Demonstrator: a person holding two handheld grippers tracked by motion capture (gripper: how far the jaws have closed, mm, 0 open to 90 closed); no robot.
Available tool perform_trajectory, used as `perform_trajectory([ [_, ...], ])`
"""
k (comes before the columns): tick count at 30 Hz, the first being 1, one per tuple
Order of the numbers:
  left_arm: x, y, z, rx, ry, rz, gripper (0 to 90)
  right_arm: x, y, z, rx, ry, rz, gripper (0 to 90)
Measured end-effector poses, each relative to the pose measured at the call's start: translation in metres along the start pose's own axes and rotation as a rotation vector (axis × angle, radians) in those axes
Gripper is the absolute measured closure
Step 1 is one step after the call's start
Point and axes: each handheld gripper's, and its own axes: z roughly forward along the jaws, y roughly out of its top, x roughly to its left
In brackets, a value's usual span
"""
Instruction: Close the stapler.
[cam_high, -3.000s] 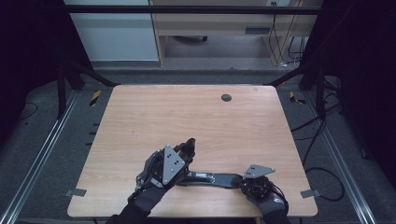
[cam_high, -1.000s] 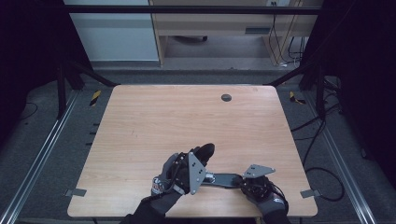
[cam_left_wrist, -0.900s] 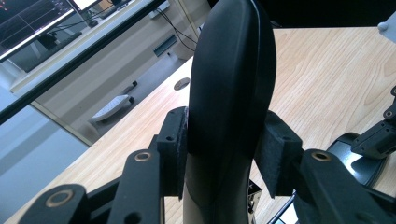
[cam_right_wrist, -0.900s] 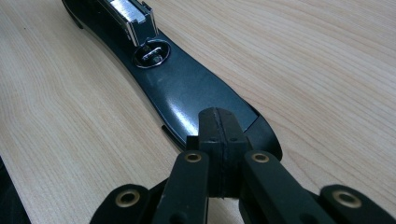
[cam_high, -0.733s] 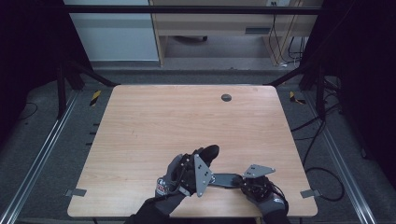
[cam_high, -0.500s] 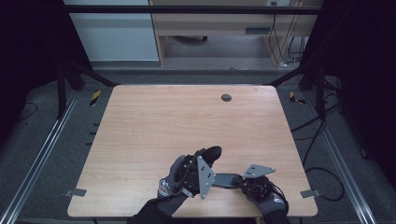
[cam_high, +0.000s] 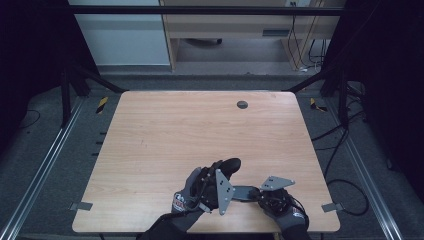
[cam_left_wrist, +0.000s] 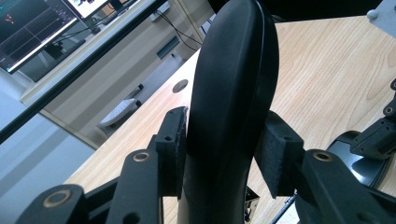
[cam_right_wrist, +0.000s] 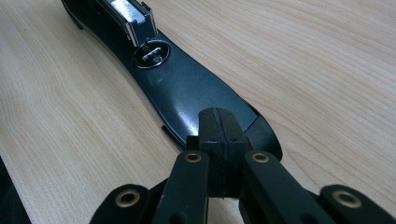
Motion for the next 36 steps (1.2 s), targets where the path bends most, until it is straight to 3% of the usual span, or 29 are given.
perform_trajectory([
  [36,-0.030,0.000,0.015,0.021,0.051,0.136,56.2,-0.001,0.000,0.001,-0.005,0.001,-0.005,90.0],
])
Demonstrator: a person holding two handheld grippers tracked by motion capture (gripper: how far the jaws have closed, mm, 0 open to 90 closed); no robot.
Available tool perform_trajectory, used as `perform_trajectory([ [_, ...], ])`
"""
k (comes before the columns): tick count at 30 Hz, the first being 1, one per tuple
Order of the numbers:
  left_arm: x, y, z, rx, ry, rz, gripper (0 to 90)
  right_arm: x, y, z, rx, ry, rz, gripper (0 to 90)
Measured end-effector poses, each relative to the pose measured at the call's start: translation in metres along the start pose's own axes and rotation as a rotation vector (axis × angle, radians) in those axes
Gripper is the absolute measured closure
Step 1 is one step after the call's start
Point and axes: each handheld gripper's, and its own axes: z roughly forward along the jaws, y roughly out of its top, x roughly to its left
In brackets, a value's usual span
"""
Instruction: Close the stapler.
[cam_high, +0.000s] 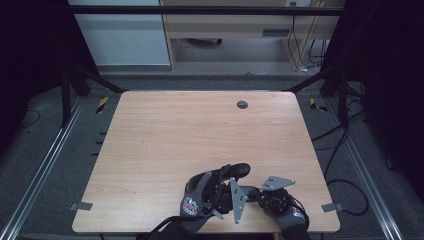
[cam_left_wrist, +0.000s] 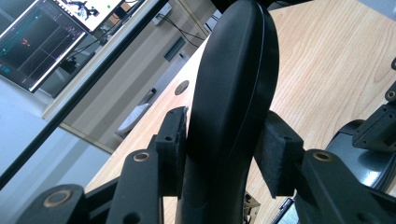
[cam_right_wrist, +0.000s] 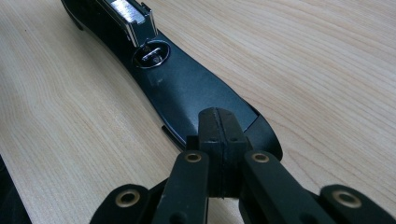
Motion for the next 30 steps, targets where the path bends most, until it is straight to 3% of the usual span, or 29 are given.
perform_trajectory([
  [30,-0.021,0.000,0.011,0.018,0.009,0.074,55.3,-0.002,-0.001,-0.001,0.005,0.007,0.031,90.0],
])
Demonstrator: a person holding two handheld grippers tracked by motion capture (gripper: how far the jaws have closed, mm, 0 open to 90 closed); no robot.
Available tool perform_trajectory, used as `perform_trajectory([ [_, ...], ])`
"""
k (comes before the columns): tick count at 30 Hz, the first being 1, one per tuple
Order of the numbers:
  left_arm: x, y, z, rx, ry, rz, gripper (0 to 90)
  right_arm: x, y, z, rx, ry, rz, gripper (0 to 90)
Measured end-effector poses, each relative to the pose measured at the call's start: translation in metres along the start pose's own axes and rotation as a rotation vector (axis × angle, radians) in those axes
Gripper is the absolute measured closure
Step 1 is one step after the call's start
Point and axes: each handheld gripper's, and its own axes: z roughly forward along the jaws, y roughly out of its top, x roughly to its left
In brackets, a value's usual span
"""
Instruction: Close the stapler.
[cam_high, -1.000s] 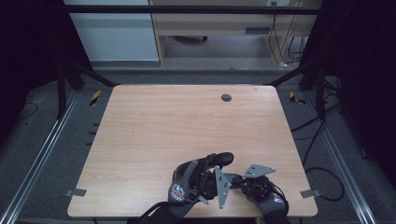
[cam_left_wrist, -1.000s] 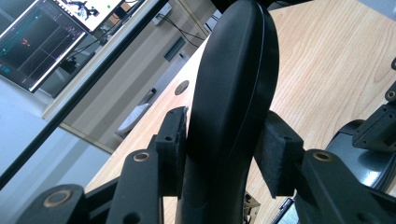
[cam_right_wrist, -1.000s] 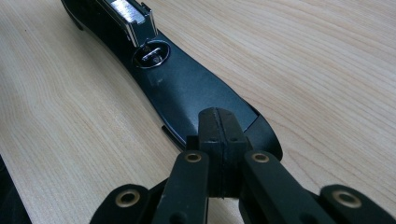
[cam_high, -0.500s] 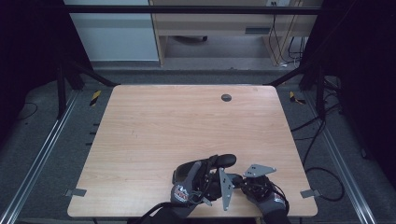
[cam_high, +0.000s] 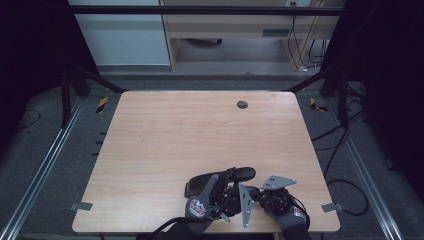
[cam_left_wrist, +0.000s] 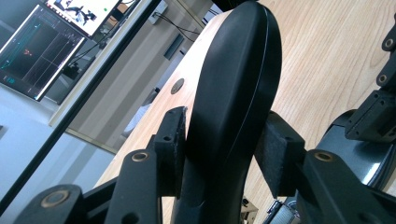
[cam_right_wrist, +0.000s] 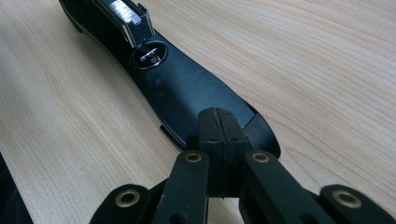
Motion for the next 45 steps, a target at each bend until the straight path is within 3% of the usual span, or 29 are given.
perform_trajectory([
  [21,-0.015,0.000,0.007,0.021,0.009,0.083,54.8,-0.002,-0.001,0.000,-0.011,0.008,0.011,90.0],
  [45,-0.031,-0.002,0.015,0.034,0.028,0.137,54.5,-0.003,-0.003,0.000,-0.023,0.009,0.011,90.0],
])
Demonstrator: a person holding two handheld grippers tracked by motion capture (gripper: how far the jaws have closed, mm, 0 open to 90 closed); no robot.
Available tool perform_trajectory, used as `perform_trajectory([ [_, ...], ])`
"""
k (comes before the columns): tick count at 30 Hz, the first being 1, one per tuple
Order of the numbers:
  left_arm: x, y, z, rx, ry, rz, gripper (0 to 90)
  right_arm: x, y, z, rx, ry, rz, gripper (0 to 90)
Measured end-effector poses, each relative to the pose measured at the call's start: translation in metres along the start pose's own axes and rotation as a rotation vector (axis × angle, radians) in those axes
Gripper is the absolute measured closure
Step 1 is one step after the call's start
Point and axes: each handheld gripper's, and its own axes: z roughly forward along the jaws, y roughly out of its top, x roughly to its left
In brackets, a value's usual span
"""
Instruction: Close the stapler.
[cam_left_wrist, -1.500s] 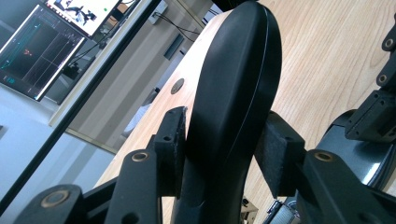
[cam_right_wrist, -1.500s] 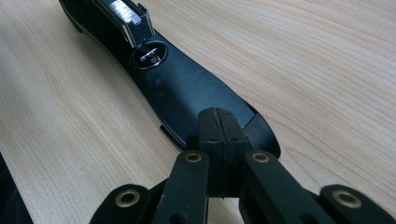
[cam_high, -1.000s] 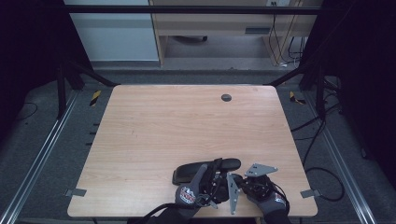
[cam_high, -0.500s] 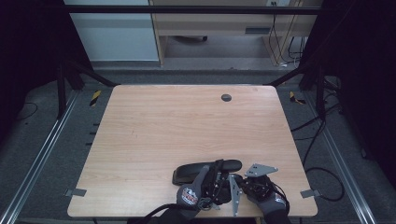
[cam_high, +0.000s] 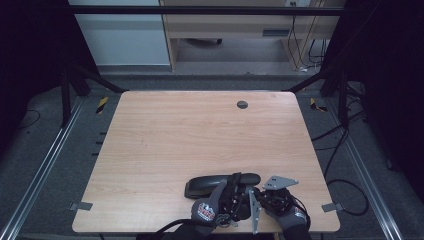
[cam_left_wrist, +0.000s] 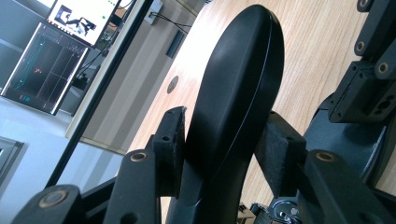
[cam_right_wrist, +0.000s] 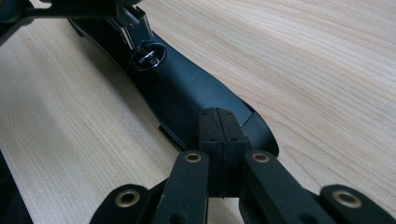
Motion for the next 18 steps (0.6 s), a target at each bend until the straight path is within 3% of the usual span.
perform_trajectory([
  [18,-0.0074,-0.0005,0.0025,0.007,-0.001,0.023,53.9,-0.0004,-0.0009,-0.0020,0.005,-0.002,0.011,90.0],
])
